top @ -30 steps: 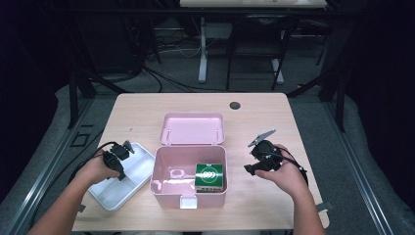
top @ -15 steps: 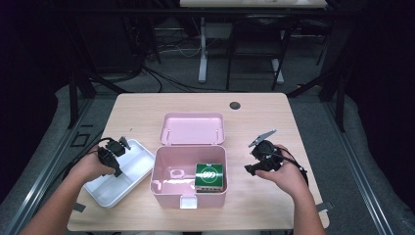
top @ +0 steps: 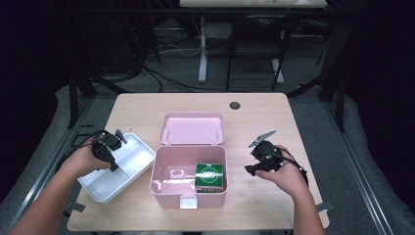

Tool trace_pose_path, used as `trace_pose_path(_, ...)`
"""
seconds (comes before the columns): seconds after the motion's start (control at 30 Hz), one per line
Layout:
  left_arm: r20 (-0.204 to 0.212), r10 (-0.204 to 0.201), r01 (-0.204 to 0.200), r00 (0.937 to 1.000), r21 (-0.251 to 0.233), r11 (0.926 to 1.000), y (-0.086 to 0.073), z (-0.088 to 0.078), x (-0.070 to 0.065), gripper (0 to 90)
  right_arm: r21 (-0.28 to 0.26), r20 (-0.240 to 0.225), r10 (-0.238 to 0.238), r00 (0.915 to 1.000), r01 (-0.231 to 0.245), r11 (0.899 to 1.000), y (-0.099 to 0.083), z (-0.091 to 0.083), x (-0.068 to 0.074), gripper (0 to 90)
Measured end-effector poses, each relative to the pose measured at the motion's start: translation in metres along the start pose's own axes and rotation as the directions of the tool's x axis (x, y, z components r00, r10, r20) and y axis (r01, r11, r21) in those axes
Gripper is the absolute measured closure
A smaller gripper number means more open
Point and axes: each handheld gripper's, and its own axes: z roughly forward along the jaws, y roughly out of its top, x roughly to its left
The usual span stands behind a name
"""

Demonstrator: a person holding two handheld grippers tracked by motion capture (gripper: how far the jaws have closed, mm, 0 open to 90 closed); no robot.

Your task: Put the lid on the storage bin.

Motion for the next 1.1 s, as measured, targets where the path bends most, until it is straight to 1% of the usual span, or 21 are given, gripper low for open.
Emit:
trace_pose_path(0.03, 0.000, 0.003, -0.003, 1.0000, 0.002, 1.0000, 0.000, -0.003, -0.001, 89.4, -0.012, 0.001, 0.002, 1.0000, -0.002, 1.000, 0.000, 0.001, 0.000, 39.4)
trace_pose_path(0.07, 0.002, 0.011, -0.011, 0.9999, 0.012, 0.9999, 0.001, -0.006, -0.002, 89.5, -0.012, 0.000, 0.004, 1.0000, -0.004, 1.000, -0.001, 0.001, 0.000, 39.4)
trace_pose_path(0.1, -0.003, 0.013, -0.013, 0.9999, 0.010, 0.9999, 0.001, -0.007, -0.002, 89.4, 0.000, -0.002, 0.002, 1.0000, -0.002, 1.000, 0.000, 0.001, 0.000, 39.4)
trace_pose_path(0.13, -0.011, 0.019, -0.019, 0.9998, 0.013, 0.9997, 0.002, -0.010, -0.003, 89.4, -0.010, 0.000, 0.002, 1.0000, -0.002, 1.000, -0.001, 0.001, 0.000, 39.4)
trace_pose_path(0.17, -0.009, 0.022, -0.022, 0.9997, 0.014, 0.9997, 0.003, -0.013, -0.003, 89.5, -0.010, 0.000, 0.005, 1.0000, -0.005, 1.000, -0.001, 0.002, 0.000, 39.4)
trace_pose_path(0.23, -0.014, 0.027, -0.027, 0.9995, 0.002, 0.9996, 0.004, -0.017, -0.005, 89.5, -0.011, -0.003, 0.005, 1.0000, -0.005, 1.000, -0.001, 0.002, 0.000, 39.4)
trace_pose_path(0.27, -0.013, 0.031, -0.031, 0.9994, 0.000, 0.9995, 0.004, -0.020, -0.006, 89.5, 0.000, -0.003, 0.005, 1.0000, -0.005, 1.000, -0.001, 0.001, -0.001, 39.4)
trace_pose_path(0.3, -0.012, 0.034, -0.034, 0.9993, -0.001, 0.9994, 0.005, -0.022, -0.007, 89.5, -0.013, -0.001, 0.005, 1.0000, -0.005, 1.000, -0.001, 0.002, 0.000, 39.4)
trace_pose_path(0.4, -0.020, 0.047, -0.047, 0.9987, 0.000, 0.9989, 0.007, -0.030, -0.011, 89.5, -0.015, -0.002, 0.007, 1.0000, -0.007, 1.000, -0.002, 0.003, 0.000, 39.4)
trace_pose_path(0.43, -0.029, 0.050, -0.050, 0.9983, 0.008, 0.9987, 0.008, -0.032, -0.011, 89.4, -0.014, -0.002, 0.007, 1.0000, -0.007, 1.000, -0.002, 0.003, 0.000, 39.4)
trace_pose_path(0.47, -0.032, 0.052, -0.052, 0.9982, 0.006, 0.9986, 0.008, -0.034, -0.012, 89.5, 0.003, -0.003, 0.005, 1.0000, -0.005, 1.000, -0.002, 0.002, -0.001, 39.4)
trace_pose_path(0.5, -0.039, 0.051, -0.051, 0.9980, 0.007, 0.9987, 0.008, -0.035, -0.012, 89.5, -0.007, -0.004, 0.007, 1.0000, -0.007, 1.000, -0.002, 0.003, 0.000, 39.3)
trace_pose_path(0.53, -0.038, 0.048, -0.047, 0.9982, 0.012, 0.9988, 0.008, -0.038, -0.012, 89.5, 0.003, -0.003, 0.006, 1.0000, -0.006, 1.000, -0.002, 0.002, -0.001, 39.4)
trace_pose_path(0.57, -0.038, 0.048, -0.048, 0.9981, 0.015, 0.9987, 0.008, -0.040, -0.012, 89.5, -0.005, -0.001, 0.008, 1.0000, -0.008, 1.000, -0.002, 0.003, -0.001, 39.3)
trace_pose_path(0.7, -0.044, 0.047, -0.047, 0.9979, 0.004, 0.9989, 0.007, -0.049, -0.011, 89.5, -0.008, -0.003, 0.007, 1.0000, -0.007, 1.000, -0.003, 0.003, -0.001, 39.3)
trace_pose_path(0.77, -0.044, 0.047, -0.047, 0.9979, -0.007, 0.9989, 0.007, -0.056, -0.011, 89.5, 0.006, -0.005, 0.006, 1.0000, -0.006, 1.000, -0.002, 0.002, -0.002, 39.3)
trace_pose_path(0.97, -0.050, 0.049, -0.050, 0.9975, -0.017, 0.9986, 0.006, -0.067, -0.011, 89.5, 0.005, -0.004, 0.006, 1.0000, -0.006, 1.000, -0.002, 0.002, -0.002, 39.3)
trace_pose_path(1.0, -0.052, 0.055, -0.056, 0.9972, -0.020, 0.9982, 0.006, -0.069, -0.011, 89.5, 0.005, -0.005, 0.006, 1.0000, -0.006, 1.000, -0.002, 0.002, -0.002, 39.3)
trace_pose_path(1.03, -0.053, 0.056, -0.057, 0.9970, -0.023, 0.9981, 0.005, -0.071, -0.012, 89.5, -0.014, -0.003, 0.009, 1.0000, -0.009, 1.000, -0.003, 0.003, -0.001, 39.3)
trace_pose_path(1.07, -0.051, 0.057, -0.059, 0.9971, -0.028, 0.9979, 0.005, -0.073, -0.012, 89.5, -0.015, -0.001, 0.009, 1.0000, -0.009, 1.000, -0.003, 0.003, -0.001, 39.3)
trace_pose_path(1.1, -0.052, 0.058, -0.060, 0.9969, -0.029, 0.9978, 0.005, -0.074, -0.012, 89.5, 0.003, -0.003, 0.006, 1.0000, -0.006, 1.000, -0.002, 0.002, -0.002, 39.3)
